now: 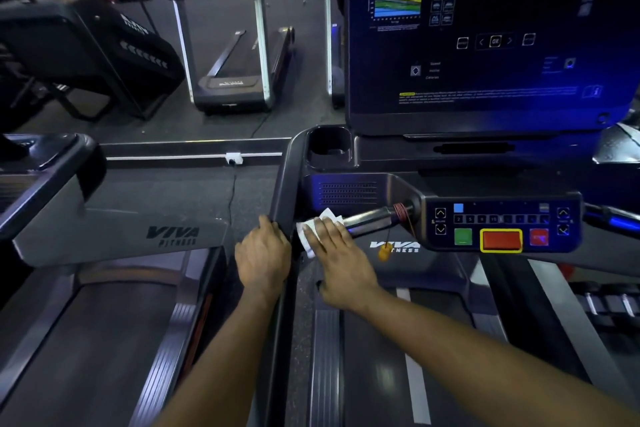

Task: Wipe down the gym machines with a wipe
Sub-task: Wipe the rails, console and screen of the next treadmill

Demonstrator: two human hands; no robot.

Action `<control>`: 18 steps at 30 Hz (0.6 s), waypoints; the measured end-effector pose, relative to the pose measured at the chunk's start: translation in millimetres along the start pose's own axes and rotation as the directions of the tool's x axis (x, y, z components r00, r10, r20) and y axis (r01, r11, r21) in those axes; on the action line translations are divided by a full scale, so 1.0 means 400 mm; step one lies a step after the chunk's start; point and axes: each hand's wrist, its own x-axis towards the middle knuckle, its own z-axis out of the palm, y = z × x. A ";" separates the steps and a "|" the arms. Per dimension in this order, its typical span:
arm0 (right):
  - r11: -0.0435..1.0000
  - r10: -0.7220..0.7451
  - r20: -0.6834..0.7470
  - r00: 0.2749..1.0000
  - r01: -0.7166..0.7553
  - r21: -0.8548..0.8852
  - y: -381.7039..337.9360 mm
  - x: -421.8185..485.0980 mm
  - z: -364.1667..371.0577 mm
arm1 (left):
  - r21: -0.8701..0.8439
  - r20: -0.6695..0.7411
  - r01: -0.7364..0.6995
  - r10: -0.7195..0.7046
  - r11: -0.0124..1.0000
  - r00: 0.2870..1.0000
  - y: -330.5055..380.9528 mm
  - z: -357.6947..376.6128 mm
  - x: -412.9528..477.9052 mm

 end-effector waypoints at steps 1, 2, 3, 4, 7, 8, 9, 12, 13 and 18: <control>1.000 -0.008 -0.022 1.000 0.009 0.010 0.024 -0.023 0.002 | -0.006 0.002 0.001 -0.001 1.000 1.000 0.000 0.000 0.000; 1.000 0.007 -0.053 0.999 -0.006 0.023 0.050 -0.048 0.004 | -0.007 0.005 0.000 0.000 1.000 1.000 -0.001 0.000 -0.001; 0.999 0.036 -0.085 0.996 -0.033 0.039 0.076 -0.071 0.005 | -0.008 0.007 -0.001 0.001 1.000 1.000 -0.001 0.000 -0.001; 0.996 0.070 -0.109 0.992 -0.063 0.063 0.103 -0.089 0.007 | -0.007 0.006 -0.002 0.002 1.000 1.000 0.000 0.000 0.000; 0.979 0.192 -0.159 0.968 -0.177 0.103 0.166 -0.093 0.004 | 0.008 0.005 -0.003 0.003 1.000 1.000 0.002 0.002 0.001; 0.970 0.239 -0.175 0.955 -0.226 0.092 0.177 -0.077 0.000 | 0.012 0.009 -0.005 0.005 1.000 1.000 0.001 0.003 0.001; 0.959 0.284 -0.188 0.940 -0.273 0.082 0.185 -0.053 -0.010 | 0.015 0.012 -0.011 0.011 1.000 1.000 0.002 0.004 0.002; 0.928 0.371 -0.163 0.914 -0.359 0.096 0.173 0.040 -0.054 | 0.017 0.020 -0.016 0.015 1.000 1.000 -0.001 0.007 0.004; 0.931 0.364 -0.118 0.924 -0.358 0.071 0.160 0.066 -0.063 | 0.020 0.019 -0.014 0.014 1.000 1.000 -0.003 0.007 0.006; 0.980 0.196 -0.122 0.973 -0.190 0.063 0.069 0.059 -0.034 | 0.009 0.006 -0.007 0.007 1.000 1.000 0.004 0.000 0.000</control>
